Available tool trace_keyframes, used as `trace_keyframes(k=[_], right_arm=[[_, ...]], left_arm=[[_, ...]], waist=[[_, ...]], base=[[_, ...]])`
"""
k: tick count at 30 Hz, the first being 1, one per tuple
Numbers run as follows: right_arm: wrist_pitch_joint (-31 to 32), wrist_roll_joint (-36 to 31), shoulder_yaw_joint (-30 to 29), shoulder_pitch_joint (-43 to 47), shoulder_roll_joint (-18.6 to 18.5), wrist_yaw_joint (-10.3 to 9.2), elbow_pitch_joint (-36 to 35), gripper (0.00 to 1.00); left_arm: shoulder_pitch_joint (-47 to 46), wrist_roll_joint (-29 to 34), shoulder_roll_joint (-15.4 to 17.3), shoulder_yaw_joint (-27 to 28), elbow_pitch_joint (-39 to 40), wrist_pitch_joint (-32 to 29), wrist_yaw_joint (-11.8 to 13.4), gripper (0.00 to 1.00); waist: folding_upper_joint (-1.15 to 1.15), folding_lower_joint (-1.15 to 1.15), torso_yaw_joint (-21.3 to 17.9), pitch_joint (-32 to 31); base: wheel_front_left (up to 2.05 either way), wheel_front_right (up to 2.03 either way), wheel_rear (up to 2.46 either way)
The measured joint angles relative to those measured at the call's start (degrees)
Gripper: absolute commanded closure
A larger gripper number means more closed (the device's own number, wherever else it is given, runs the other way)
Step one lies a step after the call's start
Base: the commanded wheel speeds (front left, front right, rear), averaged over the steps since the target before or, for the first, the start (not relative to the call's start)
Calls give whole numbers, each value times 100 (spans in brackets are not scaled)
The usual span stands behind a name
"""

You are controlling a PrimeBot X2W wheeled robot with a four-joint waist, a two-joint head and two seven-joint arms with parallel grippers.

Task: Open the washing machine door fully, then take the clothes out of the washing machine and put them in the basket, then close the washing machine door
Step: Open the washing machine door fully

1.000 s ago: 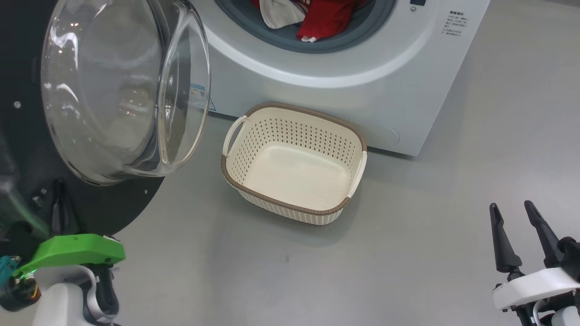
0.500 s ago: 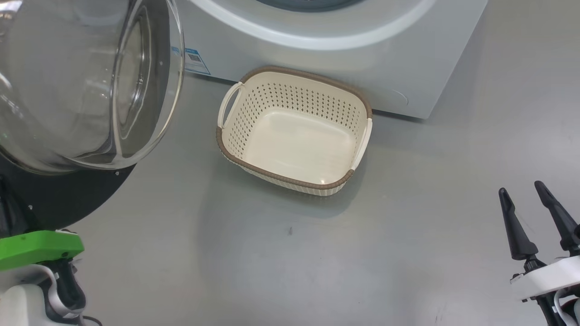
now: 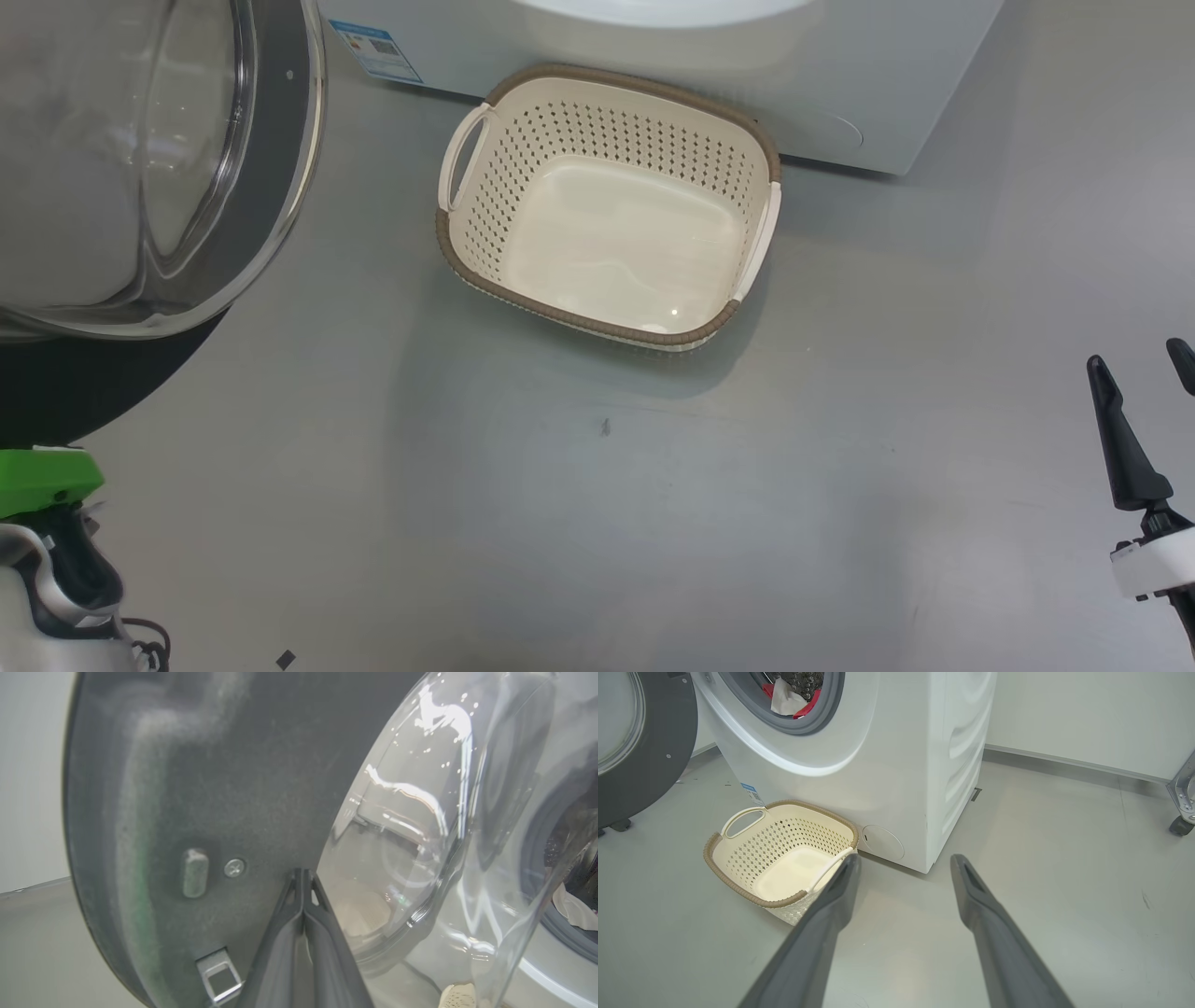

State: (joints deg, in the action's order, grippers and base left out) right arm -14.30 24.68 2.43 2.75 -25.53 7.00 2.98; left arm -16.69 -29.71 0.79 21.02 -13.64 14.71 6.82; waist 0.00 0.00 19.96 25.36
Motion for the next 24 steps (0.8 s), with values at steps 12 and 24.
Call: trace_keyframes(k=[12,24], right_arm=[[-13,102,22,2,-55,0,-5,0],[-13,130,142,4,22,0,23,0]], left_arm=[[-129,57,2,215,-165,0,0,100],[-126,242,97,301,-428,0,-7,100]], waist=[[0,0,46,30],[0,0,81,-203]], base=[[0,0,0],[0,0,0]])
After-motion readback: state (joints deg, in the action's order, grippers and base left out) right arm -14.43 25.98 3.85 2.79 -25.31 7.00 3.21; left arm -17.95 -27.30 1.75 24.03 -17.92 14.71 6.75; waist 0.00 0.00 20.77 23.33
